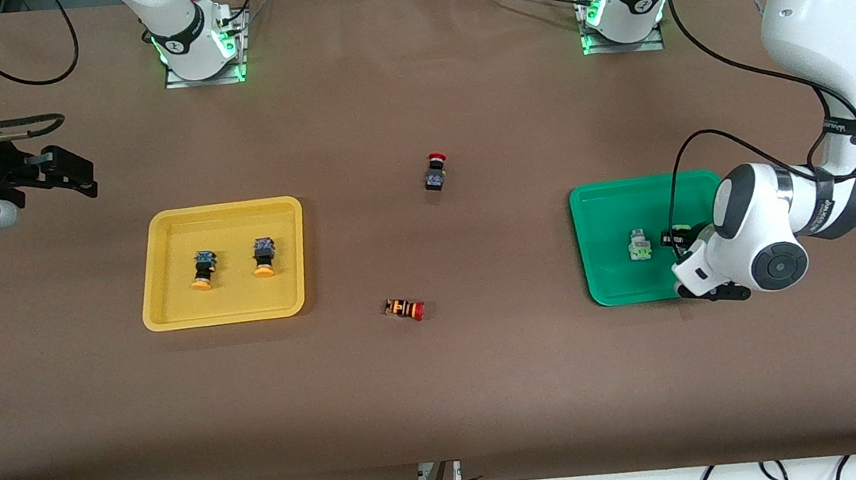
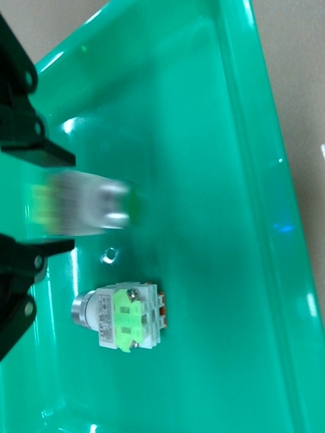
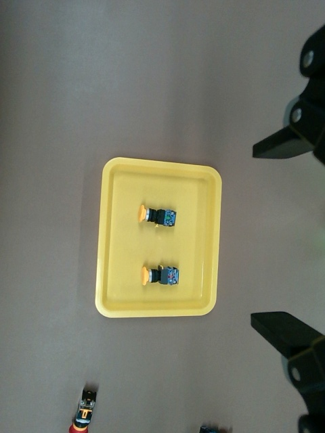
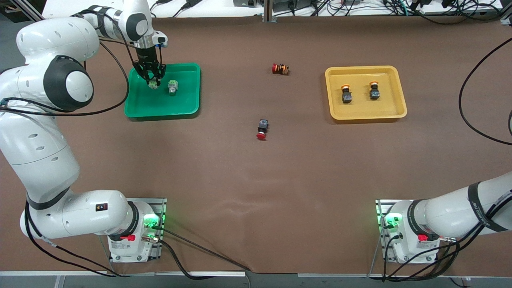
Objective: Place green and yellow buttons in trays
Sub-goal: 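Lower the green button into the green tray and open the left gripper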
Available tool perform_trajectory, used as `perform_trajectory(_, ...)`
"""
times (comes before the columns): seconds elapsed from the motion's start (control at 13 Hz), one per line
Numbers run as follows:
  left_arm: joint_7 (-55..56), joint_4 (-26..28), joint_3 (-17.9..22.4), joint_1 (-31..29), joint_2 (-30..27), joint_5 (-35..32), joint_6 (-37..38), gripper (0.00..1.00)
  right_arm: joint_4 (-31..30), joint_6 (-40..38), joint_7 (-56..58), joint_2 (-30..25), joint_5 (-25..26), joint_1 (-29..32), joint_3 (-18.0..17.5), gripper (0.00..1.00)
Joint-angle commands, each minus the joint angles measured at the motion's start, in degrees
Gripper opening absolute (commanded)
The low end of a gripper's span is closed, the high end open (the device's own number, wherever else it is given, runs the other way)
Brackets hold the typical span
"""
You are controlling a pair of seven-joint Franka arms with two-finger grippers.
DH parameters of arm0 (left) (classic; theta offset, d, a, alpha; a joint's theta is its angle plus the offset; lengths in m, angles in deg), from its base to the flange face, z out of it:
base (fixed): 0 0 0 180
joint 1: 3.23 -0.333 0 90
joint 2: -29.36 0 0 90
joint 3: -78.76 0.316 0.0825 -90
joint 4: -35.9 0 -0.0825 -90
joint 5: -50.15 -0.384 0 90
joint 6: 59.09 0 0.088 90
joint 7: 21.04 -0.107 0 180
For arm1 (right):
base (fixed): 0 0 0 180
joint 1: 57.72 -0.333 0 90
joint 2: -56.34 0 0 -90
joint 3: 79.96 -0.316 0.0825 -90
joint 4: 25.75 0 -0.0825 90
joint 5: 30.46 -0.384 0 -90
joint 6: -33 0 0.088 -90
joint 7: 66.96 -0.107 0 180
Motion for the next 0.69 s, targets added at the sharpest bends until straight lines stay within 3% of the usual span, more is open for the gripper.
perform_trajectory(0.0, -1.5, -2.3, -1.4, -0.3, -3.5, -1.6, 0.4, 1.0, 2.0, -1.6, 0.8, 0.8, 0.1, 0.2, 0.1, 1.0)
perform_trajectory(0.38, -2.0, -5.0, -3.3, -0.3, -19.4, 0.7, 3.1, 1.0, 2.0, -1.5, 0.6, 0.9, 0.1, 0.2, 0.1, 1.0)
perform_trajectory(0.54, -1.4, -0.4, -1.2, 2.0, -29.0, 5.8, 3.8, 1.0, 2.0, -1.5, 0.7, 0.9, 0.1, 0.2, 0.1, 1.0)
perform_trajectory(0.62, -2.4, 3.4, 4.0, 5.8, -34.2, 8.3, 3.6, 1.0, 2.0, -1.5, 0.7, 0.9, 0.2, 0.2, 0.0, 1.0)
